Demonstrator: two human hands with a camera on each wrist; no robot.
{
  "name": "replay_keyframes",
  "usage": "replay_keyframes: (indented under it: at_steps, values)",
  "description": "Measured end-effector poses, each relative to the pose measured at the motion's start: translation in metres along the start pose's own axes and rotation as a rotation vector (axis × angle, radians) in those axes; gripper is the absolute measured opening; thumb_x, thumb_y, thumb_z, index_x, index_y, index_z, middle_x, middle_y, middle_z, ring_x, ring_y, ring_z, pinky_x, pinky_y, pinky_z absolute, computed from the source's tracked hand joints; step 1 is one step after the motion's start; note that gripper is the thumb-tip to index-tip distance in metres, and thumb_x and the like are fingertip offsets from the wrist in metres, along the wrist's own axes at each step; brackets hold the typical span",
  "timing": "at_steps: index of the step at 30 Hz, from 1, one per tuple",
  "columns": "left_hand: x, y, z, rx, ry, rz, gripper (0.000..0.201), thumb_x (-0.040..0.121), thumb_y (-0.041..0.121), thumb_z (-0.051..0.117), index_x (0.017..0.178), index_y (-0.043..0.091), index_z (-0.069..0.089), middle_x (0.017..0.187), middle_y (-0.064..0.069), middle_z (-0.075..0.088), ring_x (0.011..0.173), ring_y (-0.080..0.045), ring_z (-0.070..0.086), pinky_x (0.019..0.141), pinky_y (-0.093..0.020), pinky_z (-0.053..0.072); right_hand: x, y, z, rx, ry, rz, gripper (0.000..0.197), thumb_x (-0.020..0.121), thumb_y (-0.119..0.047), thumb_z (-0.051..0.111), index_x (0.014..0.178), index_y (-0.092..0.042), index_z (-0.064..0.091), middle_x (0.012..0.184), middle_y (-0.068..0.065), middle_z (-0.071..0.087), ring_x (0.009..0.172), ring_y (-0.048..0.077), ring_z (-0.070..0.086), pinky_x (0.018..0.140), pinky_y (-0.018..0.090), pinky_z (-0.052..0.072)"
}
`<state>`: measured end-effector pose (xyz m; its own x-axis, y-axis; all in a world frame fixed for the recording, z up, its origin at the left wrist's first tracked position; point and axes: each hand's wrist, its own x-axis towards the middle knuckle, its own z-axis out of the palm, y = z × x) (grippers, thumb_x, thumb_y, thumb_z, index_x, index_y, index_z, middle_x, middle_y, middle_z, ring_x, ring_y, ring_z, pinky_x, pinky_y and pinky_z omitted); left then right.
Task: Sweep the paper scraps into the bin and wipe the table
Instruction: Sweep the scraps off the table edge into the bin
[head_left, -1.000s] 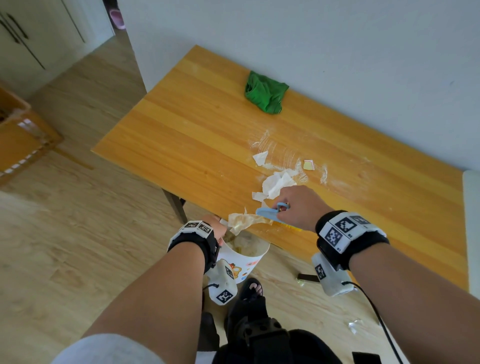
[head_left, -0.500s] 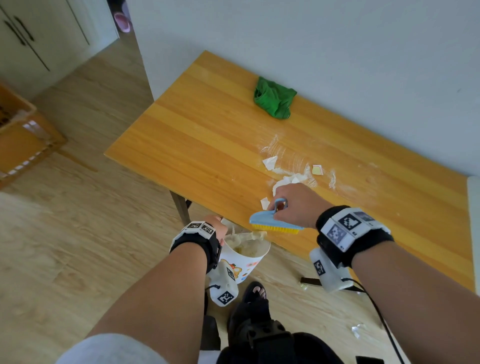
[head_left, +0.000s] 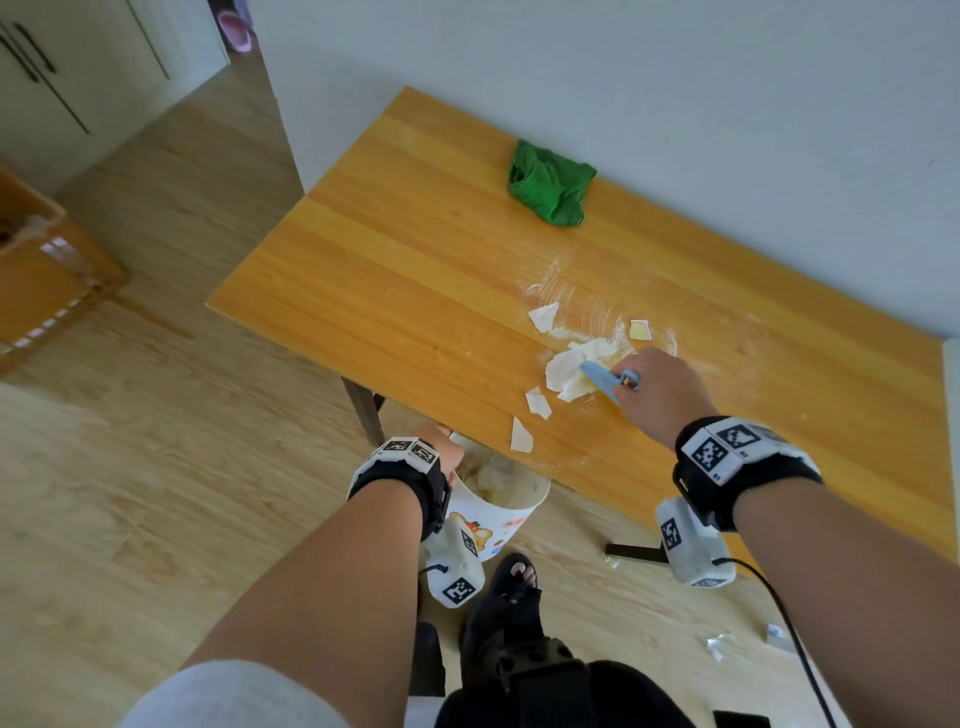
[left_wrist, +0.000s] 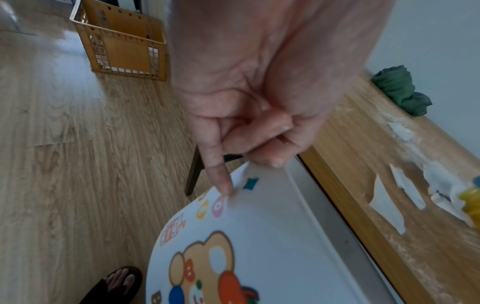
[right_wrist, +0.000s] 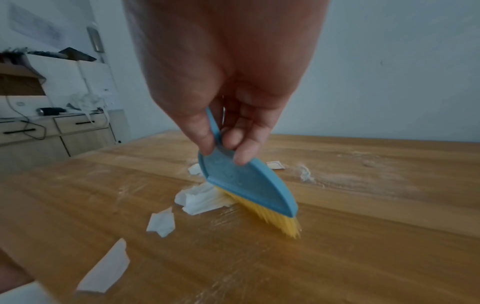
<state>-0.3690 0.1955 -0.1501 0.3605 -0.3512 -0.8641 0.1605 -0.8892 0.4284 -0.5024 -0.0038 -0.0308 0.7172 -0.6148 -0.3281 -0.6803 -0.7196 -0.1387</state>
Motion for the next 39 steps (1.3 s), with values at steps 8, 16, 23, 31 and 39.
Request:
replay_keyframes:
  at_steps: [8,16,23,31,39]
  values:
    - [-0.001,0.002,0.002,-0.001,0.010,-0.011,0.053,0.098,0.007,0.042,0.150,0.010,0.032,0.083,-0.018,0.065,0.056,-0.024,0.050,0.093,-0.048,0.055,-0.014,-0.019,-0.005,0.063,-0.153,-0.144,0.022,0.087,-0.012,0.054,0.093,-0.013,0.076,0.092,0.004,0.059,0.084,0.028,0.058,0.076,0.044,0.051]
    - [-0.007,0.000,0.000,-0.003,-0.007,0.009,0.057,0.097,0.008,0.042,0.152,0.011,0.026,0.081,-0.018,0.069,0.053,-0.022,0.051,0.092,-0.048,0.055,-0.018,-0.020,-0.014,0.213,0.067,-0.042,0.020,0.089,-0.010,0.054,0.099,-0.011,0.073,0.094,0.007,0.064,0.083,0.034,0.062,0.073,0.046,0.055]
    - [-0.009,-0.004,-0.002,0.008,0.003,0.006,0.054,0.098,0.009,0.041,0.150,0.011,0.030,0.086,-0.020,0.068,0.055,-0.023,0.050,0.094,-0.047,0.055,-0.013,-0.034,0.008,0.041,-0.030,-0.092,0.024,0.096,-0.017,0.050,0.102,-0.010,0.071,0.094,0.004,0.050,0.080,0.027,0.056,0.066,0.033,0.044]
    - [-0.011,-0.006,-0.005,-0.015,0.018,0.003,0.052,0.097,0.009,0.043,0.148,0.016,0.036,0.095,-0.021,0.071,0.059,-0.026,0.054,0.092,-0.046,0.056,-0.024,-0.062,0.007,0.085,-0.233,-0.206,0.024,0.091,-0.016,0.054,0.103,-0.003,0.070,0.100,0.006,0.056,0.080,0.021,0.053,0.071,0.033,0.046]
    - [-0.013,-0.009,-0.010,-0.015,0.017,0.036,0.037,0.095,0.013,0.044,0.131,0.014,0.054,0.090,-0.015,0.071,0.073,-0.029,0.064,0.090,-0.047,0.056,-0.027,-0.070,-0.008,0.230,-0.198,-0.162,0.018,0.091,-0.012,0.058,0.100,-0.004,0.070,0.083,-0.008,0.057,0.079,0.024,0.060,0.072,0.037,0.053]
